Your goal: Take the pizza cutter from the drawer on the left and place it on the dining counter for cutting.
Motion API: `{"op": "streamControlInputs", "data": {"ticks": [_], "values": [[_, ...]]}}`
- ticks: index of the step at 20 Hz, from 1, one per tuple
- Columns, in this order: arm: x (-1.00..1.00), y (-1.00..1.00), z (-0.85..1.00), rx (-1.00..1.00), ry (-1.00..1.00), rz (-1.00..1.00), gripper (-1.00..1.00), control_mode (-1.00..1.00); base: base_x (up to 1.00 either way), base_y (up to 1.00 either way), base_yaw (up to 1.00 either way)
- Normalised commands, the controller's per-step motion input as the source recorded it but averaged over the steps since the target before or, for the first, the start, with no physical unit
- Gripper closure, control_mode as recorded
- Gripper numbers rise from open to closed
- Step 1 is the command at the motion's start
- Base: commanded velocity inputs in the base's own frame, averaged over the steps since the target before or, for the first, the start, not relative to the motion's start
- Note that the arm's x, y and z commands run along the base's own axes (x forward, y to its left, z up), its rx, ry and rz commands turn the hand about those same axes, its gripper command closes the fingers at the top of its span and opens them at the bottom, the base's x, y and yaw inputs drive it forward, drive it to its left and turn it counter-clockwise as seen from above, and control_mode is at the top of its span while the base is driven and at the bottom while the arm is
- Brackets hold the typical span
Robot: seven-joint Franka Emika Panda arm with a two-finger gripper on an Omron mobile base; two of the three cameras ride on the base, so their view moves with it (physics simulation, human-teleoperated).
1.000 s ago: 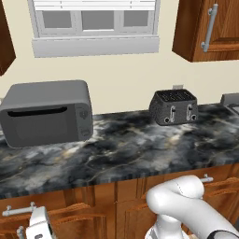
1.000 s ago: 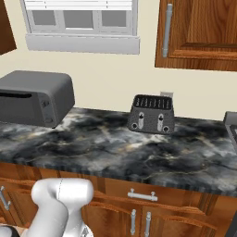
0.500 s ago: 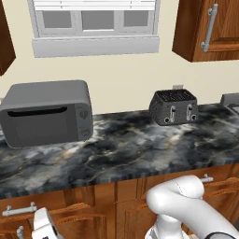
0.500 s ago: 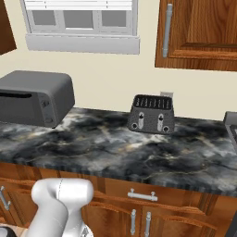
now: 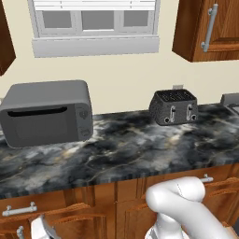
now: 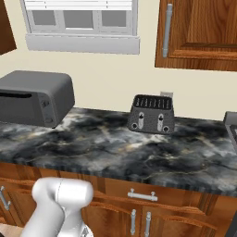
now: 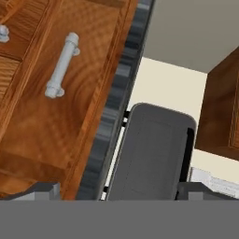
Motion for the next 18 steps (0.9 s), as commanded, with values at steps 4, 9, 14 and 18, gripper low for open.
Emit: {"op": "streamControlInputs", "data": {"ticks": [4, 9, 14, 18], "values": [[0.0, 0.34, -0.17, 0.0, -0.11, 0.0, -1.0, -1.0, 0.0, 0.0, 0.0], [0.13, 0.16, -0.02, 0.03, 0.01, 0.0, -1.0, -1.0, 0.0, 0.0, 0.0], [0.31, 0.09, -0.1, 0.05, 0.05, 0.0, -1.0, -1.0, 0.0, 0.0, 0.0], [0.45, 0.01, -0.36, 0.0, 0.0, 0.0, -1.0, -1.0, 0.0, 0.0, 0.0]]}}
